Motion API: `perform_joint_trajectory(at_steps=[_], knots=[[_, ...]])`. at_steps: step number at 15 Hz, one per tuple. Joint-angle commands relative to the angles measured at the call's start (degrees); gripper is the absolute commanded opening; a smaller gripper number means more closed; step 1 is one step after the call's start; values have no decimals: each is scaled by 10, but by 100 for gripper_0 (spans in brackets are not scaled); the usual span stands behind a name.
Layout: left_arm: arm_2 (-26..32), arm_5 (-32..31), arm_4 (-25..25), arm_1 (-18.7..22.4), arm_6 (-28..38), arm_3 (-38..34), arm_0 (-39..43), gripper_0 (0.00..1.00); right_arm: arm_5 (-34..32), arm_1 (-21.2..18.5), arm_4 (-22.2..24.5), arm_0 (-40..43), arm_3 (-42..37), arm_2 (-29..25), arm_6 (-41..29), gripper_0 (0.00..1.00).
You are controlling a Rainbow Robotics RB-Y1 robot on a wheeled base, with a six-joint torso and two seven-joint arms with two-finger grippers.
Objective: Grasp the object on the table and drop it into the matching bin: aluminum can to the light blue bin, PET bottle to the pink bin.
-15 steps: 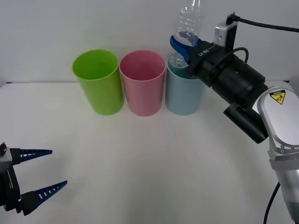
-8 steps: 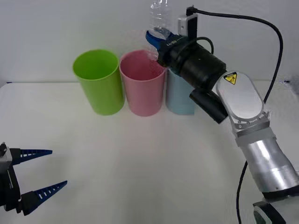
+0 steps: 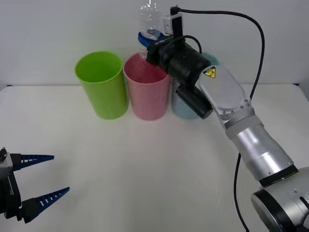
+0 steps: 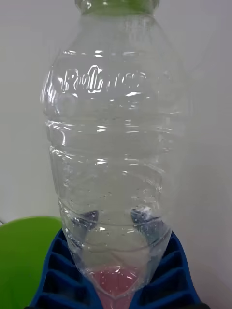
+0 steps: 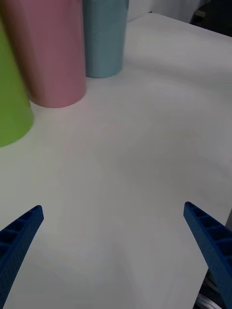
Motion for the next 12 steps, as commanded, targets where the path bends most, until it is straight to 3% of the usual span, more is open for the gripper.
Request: perform_joint_trajectory(at_steps=[1, 4, 5, 6, 7, 12], knots=[[0, 0, 0, 0, 0, 0, 0, 100, -1, 0, 0, -1, 3, 2, 1, 0], [0, 0, 0, 0, 0, 0, 0, 100, 0, 0, 0, 0, 3, 5, 1, 0], [0, 0, 0, 0, 0, 0, 0, 100, 0, 0, 0, 0, 3, 5, 2, 37], [0, 0, 0, 0, 0, 0, 0, 100, 0, 0, 0, 0, 3, 5, 5, 92], [0, 0, 0, 0, 0, 0, 0, 100, 0, 0, 0, 0, 3, 5, 5, 100], [0, 0, 0, 0, 0, 0, 0, 100, -1, -2, 0, 1, 4, 5, 7, 100]])
